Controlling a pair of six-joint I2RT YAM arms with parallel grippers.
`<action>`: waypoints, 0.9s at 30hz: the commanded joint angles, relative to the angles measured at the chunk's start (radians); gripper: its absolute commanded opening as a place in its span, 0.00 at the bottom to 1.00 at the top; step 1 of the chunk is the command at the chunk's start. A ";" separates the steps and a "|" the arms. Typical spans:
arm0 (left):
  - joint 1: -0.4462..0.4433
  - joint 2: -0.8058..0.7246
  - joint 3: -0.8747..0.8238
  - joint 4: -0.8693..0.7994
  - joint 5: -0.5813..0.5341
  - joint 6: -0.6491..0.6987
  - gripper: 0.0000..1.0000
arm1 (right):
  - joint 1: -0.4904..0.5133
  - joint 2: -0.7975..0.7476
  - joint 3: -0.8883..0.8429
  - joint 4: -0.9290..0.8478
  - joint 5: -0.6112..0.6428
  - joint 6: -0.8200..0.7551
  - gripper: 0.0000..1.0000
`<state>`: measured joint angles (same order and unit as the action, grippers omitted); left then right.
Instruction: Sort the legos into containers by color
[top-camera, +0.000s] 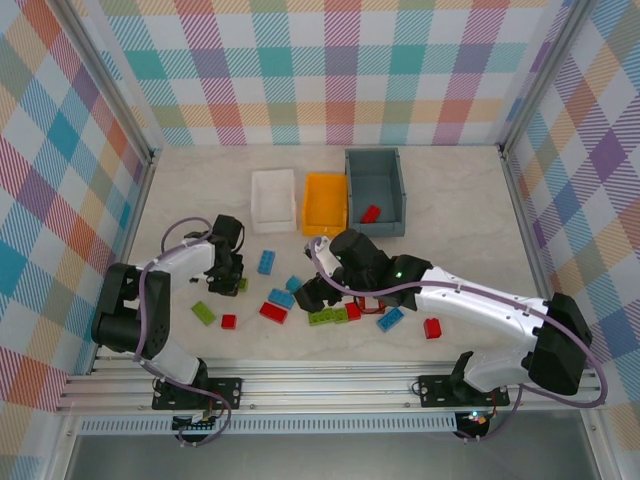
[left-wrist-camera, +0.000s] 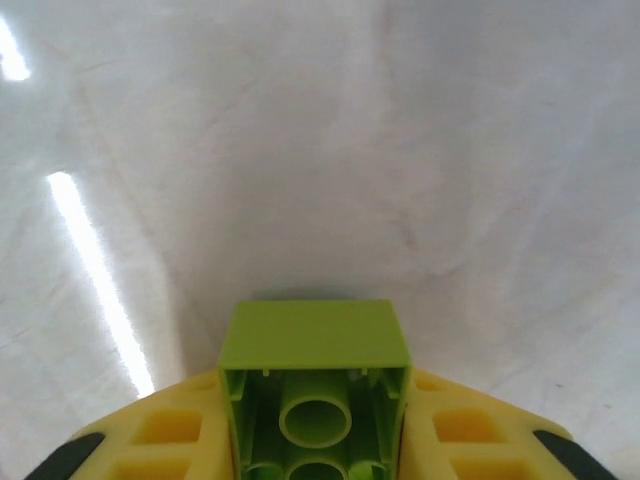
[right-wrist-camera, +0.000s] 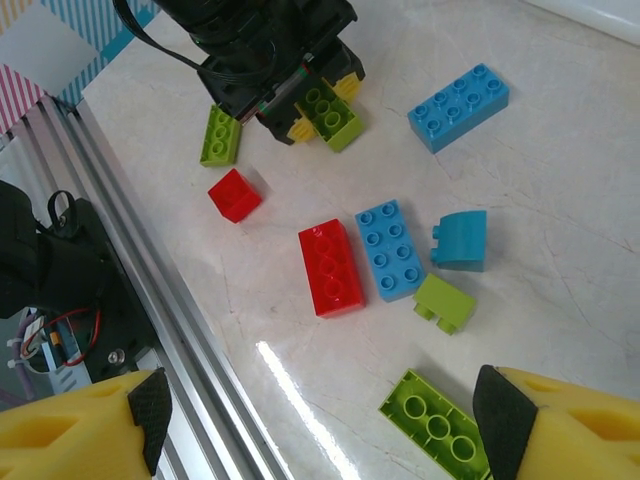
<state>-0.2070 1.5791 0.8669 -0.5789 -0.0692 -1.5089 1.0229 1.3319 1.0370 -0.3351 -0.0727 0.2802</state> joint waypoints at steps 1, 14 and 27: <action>0.002 -0.024 0.111 0.195 -0.053 0.201 0.24 | 0.008 -0.049 -0.007 0.031 0.061 0.026 0.81; -0.096 0.414 0.868 -0.133 -0.120 0.715 0.26 | -0.080 0.078 0.132 0.151 0.207 0.177 0.79; -0.115 0.557 1.114 -0.239 -0.066 0.804 0.68 | -0.113 0.052 0.113 0.034 0.267 0.254 0.79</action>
<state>-0.3122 2.2093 1.9488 -0.7643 -0.1467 -0.7345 0.9154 1.4208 1.1786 -0.2535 0.1509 0.4957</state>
